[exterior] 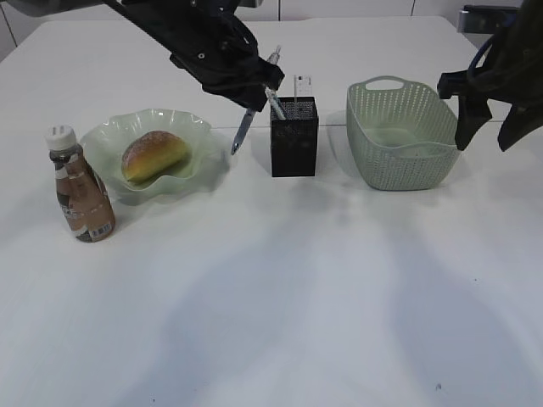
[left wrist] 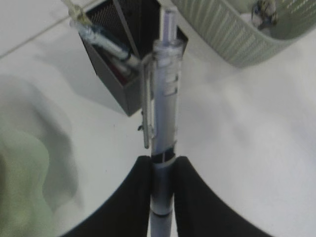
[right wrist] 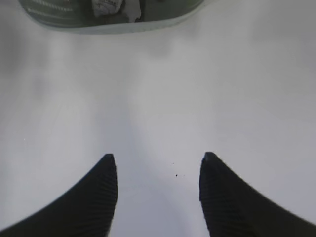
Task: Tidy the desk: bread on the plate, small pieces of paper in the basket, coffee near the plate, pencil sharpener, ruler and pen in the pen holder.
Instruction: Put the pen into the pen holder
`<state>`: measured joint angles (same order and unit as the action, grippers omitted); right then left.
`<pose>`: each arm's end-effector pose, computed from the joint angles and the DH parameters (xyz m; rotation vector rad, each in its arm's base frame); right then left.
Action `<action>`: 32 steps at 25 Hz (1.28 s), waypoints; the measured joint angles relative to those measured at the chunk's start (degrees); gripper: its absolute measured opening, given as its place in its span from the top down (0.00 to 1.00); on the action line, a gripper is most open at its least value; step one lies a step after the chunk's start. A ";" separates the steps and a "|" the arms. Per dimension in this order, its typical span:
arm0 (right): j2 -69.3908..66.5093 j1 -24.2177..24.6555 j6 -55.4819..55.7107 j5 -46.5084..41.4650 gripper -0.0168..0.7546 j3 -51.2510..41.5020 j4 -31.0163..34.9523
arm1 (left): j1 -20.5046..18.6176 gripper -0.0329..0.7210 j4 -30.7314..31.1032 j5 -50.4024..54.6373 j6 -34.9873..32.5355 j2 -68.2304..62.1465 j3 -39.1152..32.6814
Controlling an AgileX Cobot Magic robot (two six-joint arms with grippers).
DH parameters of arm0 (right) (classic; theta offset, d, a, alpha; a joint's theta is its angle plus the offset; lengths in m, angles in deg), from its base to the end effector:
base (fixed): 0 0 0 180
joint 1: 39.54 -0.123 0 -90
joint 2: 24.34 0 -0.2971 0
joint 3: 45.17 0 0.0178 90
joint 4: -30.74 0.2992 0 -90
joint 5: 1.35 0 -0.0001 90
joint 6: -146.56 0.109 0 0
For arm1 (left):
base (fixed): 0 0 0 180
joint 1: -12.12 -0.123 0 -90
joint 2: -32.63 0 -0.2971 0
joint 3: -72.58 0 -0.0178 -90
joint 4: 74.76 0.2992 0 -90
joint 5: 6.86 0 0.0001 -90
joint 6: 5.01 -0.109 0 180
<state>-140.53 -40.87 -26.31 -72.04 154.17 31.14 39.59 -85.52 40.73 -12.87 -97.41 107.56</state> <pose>0.4536 0.0112 0.2651 0.1503 2.9212 0.0335 0.4872 -0.2702 0.2565 0.6644 2.4166 -0.3687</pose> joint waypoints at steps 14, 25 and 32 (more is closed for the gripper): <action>-2.19 0.00 0.00 0.32 0.42 0.11 0.00 | 0.64 0.84 -2.24 -24.74 0.00 -0.49 0.00; -2.19 0.09 -0.08 0.53 0.43 0.11 0.00 | 4.79 0.84 -0.64 -42.76 0.00 -5.53 0.00; -2.19 0.09 -0.12 0.53 0.43 0.11 0.12 | 4.93 0.84 -0.51 -49.72 0.00 -8.76 0.00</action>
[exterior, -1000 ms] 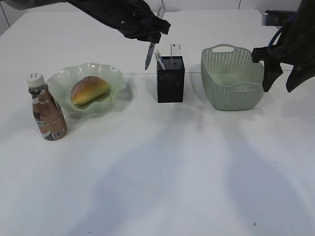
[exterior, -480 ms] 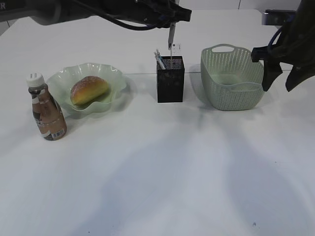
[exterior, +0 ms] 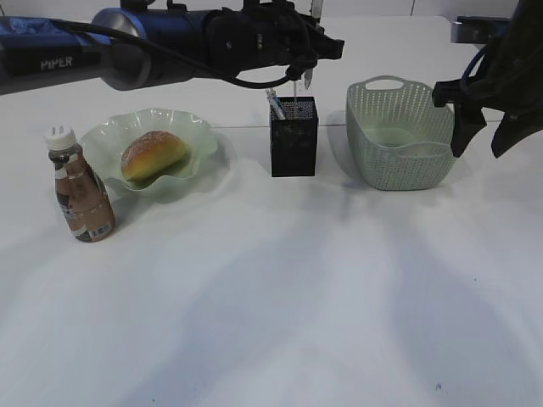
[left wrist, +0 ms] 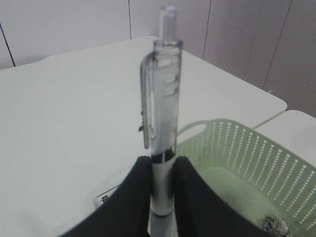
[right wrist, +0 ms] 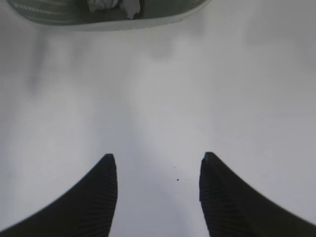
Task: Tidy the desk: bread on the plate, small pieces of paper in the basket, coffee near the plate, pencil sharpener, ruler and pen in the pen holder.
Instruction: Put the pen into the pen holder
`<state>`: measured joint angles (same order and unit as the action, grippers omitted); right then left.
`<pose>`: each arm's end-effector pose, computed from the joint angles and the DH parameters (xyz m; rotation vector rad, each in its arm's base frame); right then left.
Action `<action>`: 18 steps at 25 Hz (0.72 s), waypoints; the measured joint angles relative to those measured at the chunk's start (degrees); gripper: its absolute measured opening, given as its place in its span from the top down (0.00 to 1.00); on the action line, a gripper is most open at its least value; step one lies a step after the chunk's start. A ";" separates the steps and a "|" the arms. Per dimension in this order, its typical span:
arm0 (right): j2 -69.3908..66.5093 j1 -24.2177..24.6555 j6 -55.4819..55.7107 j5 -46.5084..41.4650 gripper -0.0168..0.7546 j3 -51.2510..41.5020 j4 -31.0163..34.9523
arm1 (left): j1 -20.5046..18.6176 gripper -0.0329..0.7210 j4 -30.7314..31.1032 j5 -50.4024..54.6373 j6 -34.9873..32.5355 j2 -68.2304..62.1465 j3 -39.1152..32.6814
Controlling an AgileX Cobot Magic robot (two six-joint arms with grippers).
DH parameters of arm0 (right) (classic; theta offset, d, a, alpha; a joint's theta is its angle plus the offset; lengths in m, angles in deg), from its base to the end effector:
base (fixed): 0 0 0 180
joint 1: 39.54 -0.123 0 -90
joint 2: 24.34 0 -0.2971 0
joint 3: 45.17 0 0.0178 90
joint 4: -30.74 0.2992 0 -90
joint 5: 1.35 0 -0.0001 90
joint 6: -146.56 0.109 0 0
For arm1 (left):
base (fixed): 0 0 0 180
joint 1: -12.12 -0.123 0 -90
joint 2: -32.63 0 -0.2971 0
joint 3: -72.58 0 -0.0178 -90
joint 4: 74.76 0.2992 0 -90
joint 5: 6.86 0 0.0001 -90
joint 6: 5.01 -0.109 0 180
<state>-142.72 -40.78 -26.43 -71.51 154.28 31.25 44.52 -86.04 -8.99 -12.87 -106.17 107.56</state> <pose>0.4600 0.0109 0.2485 0.1519 2.9482 0.0330 0.5281 -0.3343 0.2423 0.4446 1.7412 -0.4434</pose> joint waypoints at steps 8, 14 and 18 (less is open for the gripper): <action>0.00 0.25 0.00 0.03 0.43 0.00 0.00 | 0.00 0.84 0.00 -2.87 0.00 -1.88 0.00; 0.00 0.25 -0.10 0.03 0.43 0.00 0.00 | 0.00 0.84 0.00 -2.90 0.00 -1.91 0.00; 0.00 0.25 -0.10 0.03 0.43 0.00 0.00 | 0.00 0.83 0.23 -1.63 0.00 -1.91 0.00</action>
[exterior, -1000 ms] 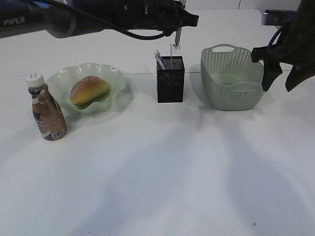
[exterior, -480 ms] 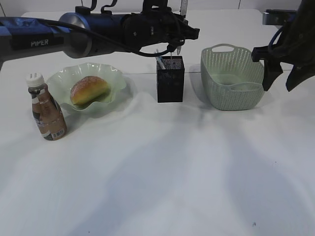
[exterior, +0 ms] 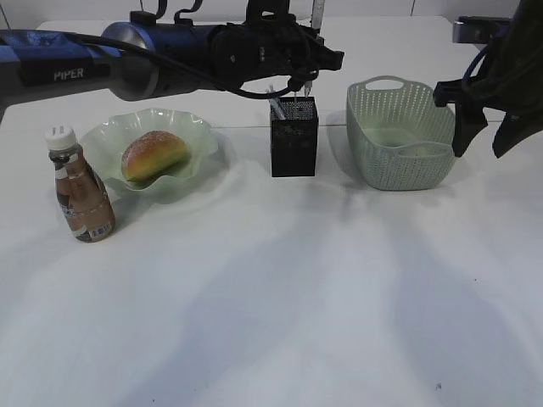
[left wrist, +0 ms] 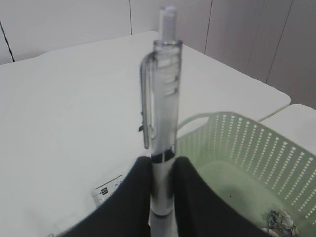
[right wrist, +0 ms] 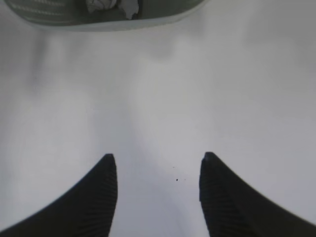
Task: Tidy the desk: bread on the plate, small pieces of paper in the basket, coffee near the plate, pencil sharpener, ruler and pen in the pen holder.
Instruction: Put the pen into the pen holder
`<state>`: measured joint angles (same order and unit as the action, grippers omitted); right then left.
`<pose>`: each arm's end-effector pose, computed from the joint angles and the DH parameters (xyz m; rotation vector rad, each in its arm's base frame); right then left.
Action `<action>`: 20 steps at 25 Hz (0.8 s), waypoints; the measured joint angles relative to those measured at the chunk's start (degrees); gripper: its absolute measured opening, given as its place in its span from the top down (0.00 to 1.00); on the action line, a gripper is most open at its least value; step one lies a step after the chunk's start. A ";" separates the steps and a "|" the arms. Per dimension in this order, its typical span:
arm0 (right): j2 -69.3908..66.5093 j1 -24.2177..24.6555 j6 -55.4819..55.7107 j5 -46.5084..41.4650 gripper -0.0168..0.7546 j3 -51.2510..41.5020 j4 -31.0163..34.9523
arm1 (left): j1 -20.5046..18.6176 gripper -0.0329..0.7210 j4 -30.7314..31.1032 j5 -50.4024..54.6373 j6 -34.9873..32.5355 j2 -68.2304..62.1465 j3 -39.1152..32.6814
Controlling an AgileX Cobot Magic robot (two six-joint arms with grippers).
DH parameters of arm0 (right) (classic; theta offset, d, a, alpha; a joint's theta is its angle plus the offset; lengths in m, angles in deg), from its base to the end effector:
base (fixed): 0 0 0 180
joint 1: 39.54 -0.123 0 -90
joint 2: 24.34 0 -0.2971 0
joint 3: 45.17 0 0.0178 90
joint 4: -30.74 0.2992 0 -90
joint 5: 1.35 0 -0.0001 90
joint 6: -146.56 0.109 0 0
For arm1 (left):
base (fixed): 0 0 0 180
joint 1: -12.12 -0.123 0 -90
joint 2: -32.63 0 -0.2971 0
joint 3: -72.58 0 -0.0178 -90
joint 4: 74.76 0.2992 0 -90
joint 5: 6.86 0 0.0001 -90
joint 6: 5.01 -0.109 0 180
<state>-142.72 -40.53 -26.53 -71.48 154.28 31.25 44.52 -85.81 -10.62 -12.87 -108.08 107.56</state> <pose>0.4601 0.0089 0.2485 0.1557 2.9474 0.0322 0.5321 -0.3361 0.2243 0.4458 1.7457 -0.4345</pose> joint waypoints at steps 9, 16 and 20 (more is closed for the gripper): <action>0.00 0.00 0.00 0.00 0.43 0.00 0.00 | -0.45 0.83 3.27 2.60 0.00 0.00 0.00; 0.00 0.00 0.00 0.09 0.43 0.00 0.00 | -1.43 0.82 3.79 2.70 0.00 -0.14 0.00; 0.00 0.00 0.00 0.09 0.43 0.00 0.00 | -1.36 0.82 3.87 2.70 0.00 -0.74 0.00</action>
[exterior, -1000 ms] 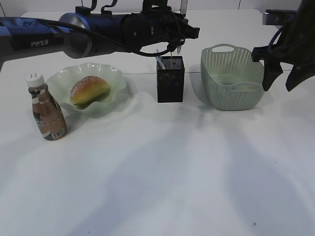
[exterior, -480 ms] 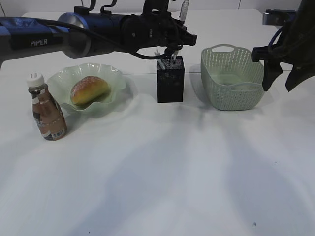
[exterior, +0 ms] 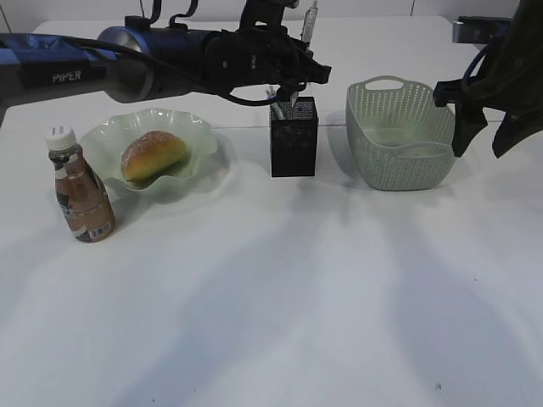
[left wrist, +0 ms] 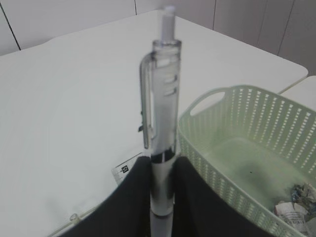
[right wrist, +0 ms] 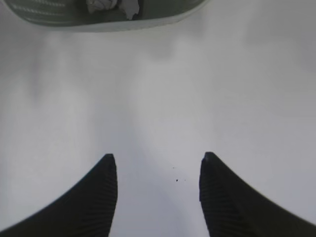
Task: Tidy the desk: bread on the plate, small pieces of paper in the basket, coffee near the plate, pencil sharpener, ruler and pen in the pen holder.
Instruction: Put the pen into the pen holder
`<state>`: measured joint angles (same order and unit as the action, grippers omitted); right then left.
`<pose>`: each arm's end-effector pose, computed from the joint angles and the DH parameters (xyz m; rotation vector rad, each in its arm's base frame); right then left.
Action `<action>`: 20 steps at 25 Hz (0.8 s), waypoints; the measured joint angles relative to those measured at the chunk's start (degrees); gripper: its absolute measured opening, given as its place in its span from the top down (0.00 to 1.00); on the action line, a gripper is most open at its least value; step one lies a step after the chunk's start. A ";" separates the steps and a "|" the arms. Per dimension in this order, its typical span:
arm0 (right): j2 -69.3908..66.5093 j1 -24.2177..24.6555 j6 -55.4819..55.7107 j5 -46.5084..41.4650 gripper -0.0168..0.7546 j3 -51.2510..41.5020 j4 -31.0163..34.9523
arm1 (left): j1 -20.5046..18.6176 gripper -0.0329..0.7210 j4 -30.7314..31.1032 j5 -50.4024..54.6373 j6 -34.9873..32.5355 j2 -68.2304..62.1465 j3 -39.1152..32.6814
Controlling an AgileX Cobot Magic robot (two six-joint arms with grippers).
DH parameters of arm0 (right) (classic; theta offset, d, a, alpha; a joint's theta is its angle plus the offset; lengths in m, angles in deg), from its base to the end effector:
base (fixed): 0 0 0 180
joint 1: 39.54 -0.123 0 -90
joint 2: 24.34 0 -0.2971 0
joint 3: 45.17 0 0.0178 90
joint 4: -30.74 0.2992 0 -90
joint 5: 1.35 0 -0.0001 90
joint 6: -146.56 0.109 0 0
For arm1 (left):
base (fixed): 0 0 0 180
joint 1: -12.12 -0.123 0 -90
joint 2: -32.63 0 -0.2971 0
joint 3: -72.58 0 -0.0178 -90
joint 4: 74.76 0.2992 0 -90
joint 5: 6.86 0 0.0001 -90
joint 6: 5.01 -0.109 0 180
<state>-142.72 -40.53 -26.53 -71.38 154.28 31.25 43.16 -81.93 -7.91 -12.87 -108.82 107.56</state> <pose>0.4602 0.0089 0.2485 0.1556 2.9457 0.0324 0.5394 -0.3243 0.2113 0.5058 1.7857 -0.3679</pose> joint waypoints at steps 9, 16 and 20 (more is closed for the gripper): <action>0.00 0.00 0.00 0.00 0.43 0.00 0.00 | -0.64 0.82 0.00 -2.58 -0.10 -0.09 0.00; 0.00 0.00 0.00 0.00 0.43 0.00 0.00 | -1.12 0.81 0.00 -3.08 -0.10 -1.26 0.00; 0.00 0.00 0.00 0.00 0.43 0.00 0.00 | -1.12 0.81 0.00 -3.08 -0.10 -1.55 0.00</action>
<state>-142.72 -40.53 -26.53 -71.38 154.28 31.25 42.04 -81.93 -10.99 -12.97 -110.37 107.56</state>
